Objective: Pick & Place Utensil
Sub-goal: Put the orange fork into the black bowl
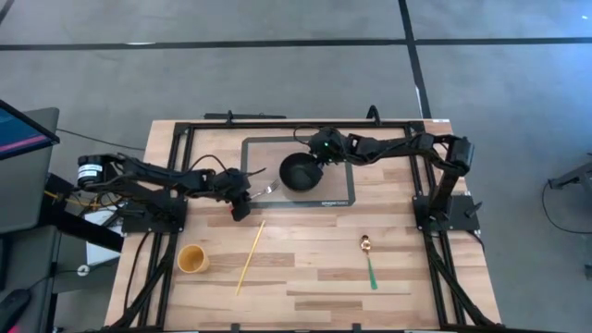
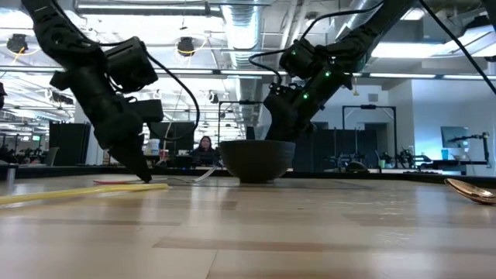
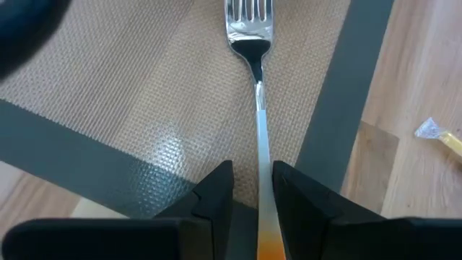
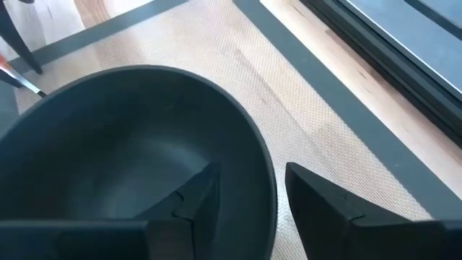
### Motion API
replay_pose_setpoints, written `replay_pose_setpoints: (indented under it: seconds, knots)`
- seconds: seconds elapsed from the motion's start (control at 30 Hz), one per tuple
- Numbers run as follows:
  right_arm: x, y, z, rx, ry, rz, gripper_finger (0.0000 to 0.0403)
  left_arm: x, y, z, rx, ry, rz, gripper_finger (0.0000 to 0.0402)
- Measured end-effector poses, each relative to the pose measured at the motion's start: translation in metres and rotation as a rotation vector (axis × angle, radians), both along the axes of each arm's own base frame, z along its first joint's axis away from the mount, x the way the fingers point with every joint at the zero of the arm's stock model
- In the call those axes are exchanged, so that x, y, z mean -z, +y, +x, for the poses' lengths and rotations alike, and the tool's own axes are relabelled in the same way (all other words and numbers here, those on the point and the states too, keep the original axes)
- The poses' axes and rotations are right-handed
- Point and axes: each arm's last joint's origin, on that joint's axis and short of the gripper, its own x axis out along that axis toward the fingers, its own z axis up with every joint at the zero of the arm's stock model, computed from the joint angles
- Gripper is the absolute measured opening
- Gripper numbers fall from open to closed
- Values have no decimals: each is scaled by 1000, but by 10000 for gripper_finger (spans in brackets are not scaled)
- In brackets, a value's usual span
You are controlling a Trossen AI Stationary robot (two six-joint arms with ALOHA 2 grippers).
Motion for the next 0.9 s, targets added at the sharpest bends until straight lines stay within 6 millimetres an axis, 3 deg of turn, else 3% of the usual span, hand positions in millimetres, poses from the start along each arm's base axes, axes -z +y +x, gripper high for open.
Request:
replay_pose_setpoints:
  seconds: [0.27, 0.67, 0.9]
  knots:
    - [0, 4, 1, -10, 0, -1, 150, 7, -1, -2, 29, -142, 58, 102]
    - [0, 7, 3, -19, 0, -1, 145, 31, -4, -21, 18, -184, 77, 98]
    - [-2, 6, 4, -19, -6, -2, 141, 39, -4, -23, 6, -218, 91, 35]
